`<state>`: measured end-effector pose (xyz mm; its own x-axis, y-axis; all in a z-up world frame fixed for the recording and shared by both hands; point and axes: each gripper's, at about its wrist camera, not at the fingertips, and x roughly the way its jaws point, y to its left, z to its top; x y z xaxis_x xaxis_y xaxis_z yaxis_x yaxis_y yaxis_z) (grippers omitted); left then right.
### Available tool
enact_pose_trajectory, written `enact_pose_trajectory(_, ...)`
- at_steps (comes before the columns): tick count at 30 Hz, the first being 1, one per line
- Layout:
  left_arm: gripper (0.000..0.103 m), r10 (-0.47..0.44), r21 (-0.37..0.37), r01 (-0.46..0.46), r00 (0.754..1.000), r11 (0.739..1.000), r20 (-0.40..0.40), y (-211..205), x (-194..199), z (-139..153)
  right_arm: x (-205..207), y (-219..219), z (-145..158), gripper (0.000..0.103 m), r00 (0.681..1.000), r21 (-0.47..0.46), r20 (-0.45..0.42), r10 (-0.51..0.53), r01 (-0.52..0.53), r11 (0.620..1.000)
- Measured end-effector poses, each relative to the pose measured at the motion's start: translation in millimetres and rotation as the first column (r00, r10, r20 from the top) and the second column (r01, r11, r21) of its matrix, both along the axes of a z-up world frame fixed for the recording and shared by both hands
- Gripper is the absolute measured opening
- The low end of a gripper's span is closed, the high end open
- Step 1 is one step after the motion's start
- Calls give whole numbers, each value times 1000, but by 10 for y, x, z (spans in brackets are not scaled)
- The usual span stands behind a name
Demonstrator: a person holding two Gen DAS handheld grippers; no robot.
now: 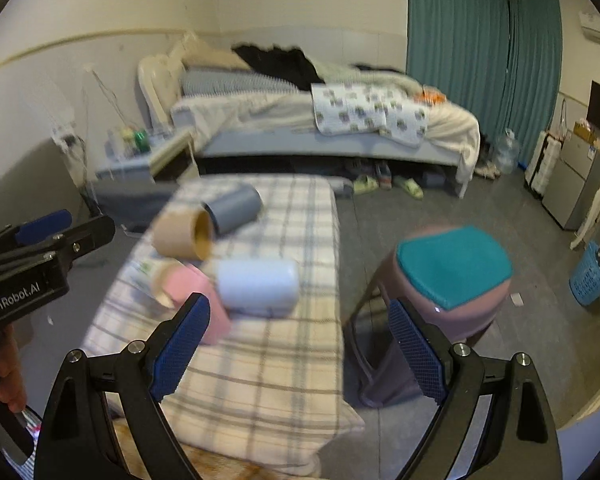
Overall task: Flip cup upside down
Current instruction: 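Withdraw the right gripper up and away from the pink cup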
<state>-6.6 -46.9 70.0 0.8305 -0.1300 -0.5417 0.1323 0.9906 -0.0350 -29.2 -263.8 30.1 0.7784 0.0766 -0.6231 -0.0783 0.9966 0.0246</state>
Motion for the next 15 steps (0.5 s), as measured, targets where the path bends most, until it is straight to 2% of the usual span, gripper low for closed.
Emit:
enact_pose_trajectory(4,87,29,-19,-28,997,999,77,255,-374,169,-316,156,273,91,995,11,99,22,-23,1000)
enact_pose_trajectory(8,98,63,-12,-62,990,998,129,444,-637,24,-582,250,336,103,980,24,195,23,-28,999)
enact_pose_trajectory(11,100,76,-17,-74,987,997,145,502,-729,-214,-671,272,198,103,972,64,233,25,-41,997)
enact_pose_trajectory(15,101,40,26,-42,996,999,74,417,-675,-530,-608,317,-152,103,985,48,172,13,-21,999)
